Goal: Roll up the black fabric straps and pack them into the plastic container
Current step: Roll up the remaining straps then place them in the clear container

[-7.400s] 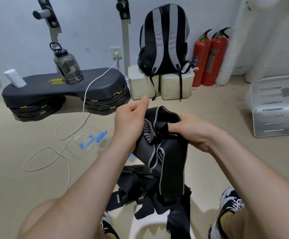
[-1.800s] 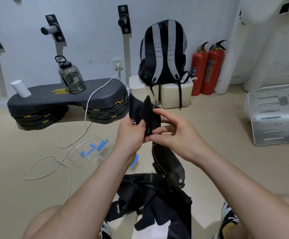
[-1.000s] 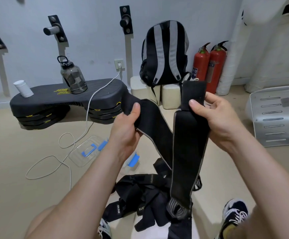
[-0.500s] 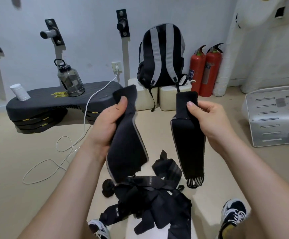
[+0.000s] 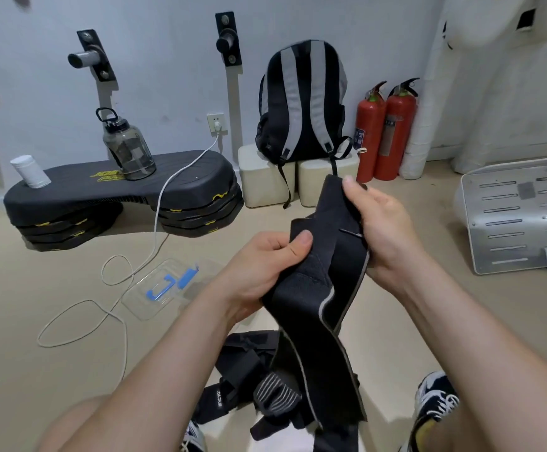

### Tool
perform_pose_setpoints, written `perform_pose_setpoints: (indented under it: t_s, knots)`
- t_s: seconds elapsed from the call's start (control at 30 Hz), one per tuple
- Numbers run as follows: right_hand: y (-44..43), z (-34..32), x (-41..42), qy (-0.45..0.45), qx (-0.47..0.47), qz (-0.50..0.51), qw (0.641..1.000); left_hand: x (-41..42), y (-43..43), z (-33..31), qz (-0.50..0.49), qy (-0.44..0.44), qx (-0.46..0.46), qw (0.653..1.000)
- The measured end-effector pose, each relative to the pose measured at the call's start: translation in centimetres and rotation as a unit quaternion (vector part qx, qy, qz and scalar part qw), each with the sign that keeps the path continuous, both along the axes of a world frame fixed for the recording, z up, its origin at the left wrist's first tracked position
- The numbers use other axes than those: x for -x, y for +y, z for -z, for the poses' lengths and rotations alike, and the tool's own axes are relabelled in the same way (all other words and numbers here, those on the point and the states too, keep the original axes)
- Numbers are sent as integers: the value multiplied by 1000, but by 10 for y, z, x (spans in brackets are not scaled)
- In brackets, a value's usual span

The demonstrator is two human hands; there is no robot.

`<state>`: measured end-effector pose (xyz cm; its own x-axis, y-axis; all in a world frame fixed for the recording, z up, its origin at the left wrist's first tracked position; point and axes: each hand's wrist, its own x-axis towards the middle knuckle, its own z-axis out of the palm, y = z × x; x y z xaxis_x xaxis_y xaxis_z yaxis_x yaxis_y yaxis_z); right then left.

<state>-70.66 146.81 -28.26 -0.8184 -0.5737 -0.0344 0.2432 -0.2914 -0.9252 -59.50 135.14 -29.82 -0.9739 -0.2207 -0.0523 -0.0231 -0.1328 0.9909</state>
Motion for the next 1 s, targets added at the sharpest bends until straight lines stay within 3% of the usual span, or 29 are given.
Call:
perform_pose_setpoints:
  t_s: [0.1,0.17,0.23,0.47,0.53,0.63,0.73,0.83,0.9,1.0]
  knots:
    - [8,-4,5,-92,83,-215,969,2,-2,1,-4,26,-49,998]
    - [11,1,11,-65,165,-349,920,2,0,1,-2,49,-92,995]
    - [11,7,16,-29,194,-393,899,2,1,0,-3,60,-134,989]
    - [9,7,18,-15,132,-208,969,1,-3,-2,-29,48,-110,992]
    - [11,0,17,-26,138,-145,979,0,-12,-8,-89,49,-92,991]
    - [23,-17,20,-43,189,-42,980,0,-42,-11,-262,68,38,962]
    - [38,-25,26,72,114,-53,989,-6,-57,-14,-343,58,154,925]
    - [35,-18,14,155,0,-130,979,-6,-49,-15,-339,37,200,919]
    - [23,-10,0,175,-40,-181,967,-3,-42,-14,-323,32,193,926]
    - [6,2,-13,188,-78,-181,962,1,-37,-14,-299,37,102,948]
